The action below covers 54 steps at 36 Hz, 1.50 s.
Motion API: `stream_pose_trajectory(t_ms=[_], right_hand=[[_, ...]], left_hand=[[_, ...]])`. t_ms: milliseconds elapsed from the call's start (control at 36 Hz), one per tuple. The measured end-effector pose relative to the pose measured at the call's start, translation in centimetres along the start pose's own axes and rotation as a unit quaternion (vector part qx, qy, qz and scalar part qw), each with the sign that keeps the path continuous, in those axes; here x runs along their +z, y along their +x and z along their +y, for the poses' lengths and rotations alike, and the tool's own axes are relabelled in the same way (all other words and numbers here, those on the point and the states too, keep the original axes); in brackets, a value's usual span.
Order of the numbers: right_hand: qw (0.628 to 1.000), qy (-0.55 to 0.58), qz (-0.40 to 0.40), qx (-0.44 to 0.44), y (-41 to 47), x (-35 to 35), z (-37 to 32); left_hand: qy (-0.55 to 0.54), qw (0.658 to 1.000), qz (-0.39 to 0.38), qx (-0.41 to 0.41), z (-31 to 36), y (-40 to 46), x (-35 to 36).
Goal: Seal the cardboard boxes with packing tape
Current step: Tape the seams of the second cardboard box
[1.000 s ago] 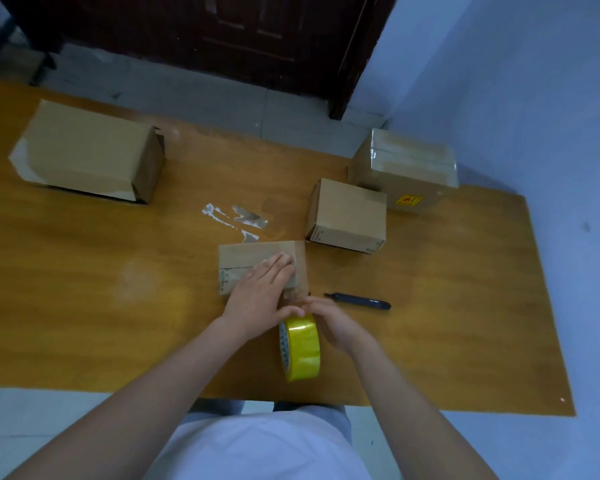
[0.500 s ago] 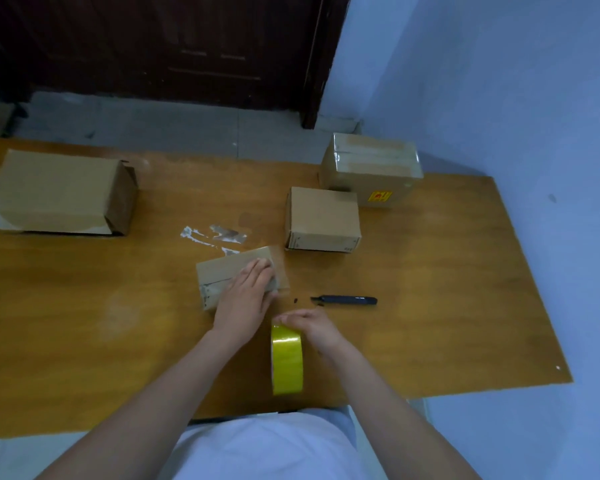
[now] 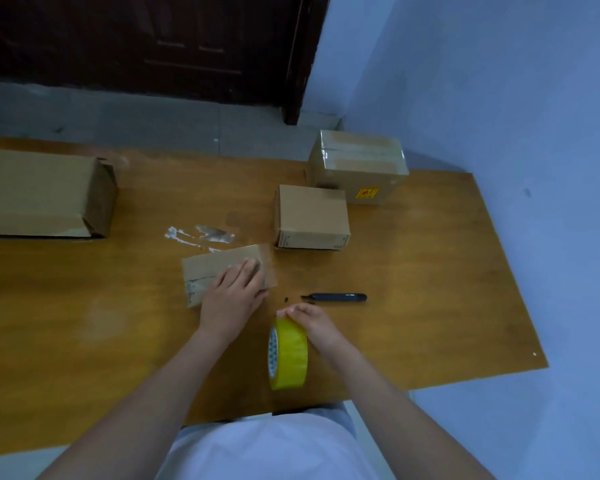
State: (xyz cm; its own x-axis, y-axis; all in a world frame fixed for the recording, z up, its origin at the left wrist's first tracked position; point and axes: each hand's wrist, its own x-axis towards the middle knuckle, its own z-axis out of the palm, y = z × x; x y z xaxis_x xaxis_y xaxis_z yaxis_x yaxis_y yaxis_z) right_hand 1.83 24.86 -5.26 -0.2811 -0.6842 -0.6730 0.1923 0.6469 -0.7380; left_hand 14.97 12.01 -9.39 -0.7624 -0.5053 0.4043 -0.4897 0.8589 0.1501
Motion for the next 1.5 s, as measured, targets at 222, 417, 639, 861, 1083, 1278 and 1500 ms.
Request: stream_pose_trajectory(t_ms=[222, 417, 639, 861, 1083, 1278, 1500], right_hand=[[1.0, -0.003, -0.008, 0.021, 0.5, -0.3, -0.2], [0.999, 0.03, -0.011, 0.03, 0.8, -0.4, 0.0], [1.0, -0.014, -0.025, 0.007, 1.4, 0.0, -0.3], [0.999, -0.016, -0.024, 0.018, 2.0, -0.1, 0.1], [1.0, -0.006, -0.019, 0.023, 2.8, -0.2, 0.6], [1.0, -0.001, -0.019, 0.022, 3.1, -0.2, 0.5], [0.999, -0.016, -0.012, 0.031, 2.9, -0.1, 0.5]], left_hand=[[-0.062, 0.997, -0.048, 0.021, -1.9, 0.0, -0.5], [-0.273, 0.954, -0.077, -0.096, -2.5, 2.6, -3.1], [-0.092, 0.96, -0.22, -0.148, -1.3, 5.8, -1.4], [-0.063, 0.946, -0.242, -0.206, -0.7, 7.1, -1.1], [-0.053, 0.941, -0.284, -0.175, -1.1, 7.1, -0.9], [-0.046, 0.932, -0.33, -0.145, -1.4, 7.3, -1.4], [-0.022, 0.93, -0.352, -0.106, -1.2, 7.2, -1.5]])
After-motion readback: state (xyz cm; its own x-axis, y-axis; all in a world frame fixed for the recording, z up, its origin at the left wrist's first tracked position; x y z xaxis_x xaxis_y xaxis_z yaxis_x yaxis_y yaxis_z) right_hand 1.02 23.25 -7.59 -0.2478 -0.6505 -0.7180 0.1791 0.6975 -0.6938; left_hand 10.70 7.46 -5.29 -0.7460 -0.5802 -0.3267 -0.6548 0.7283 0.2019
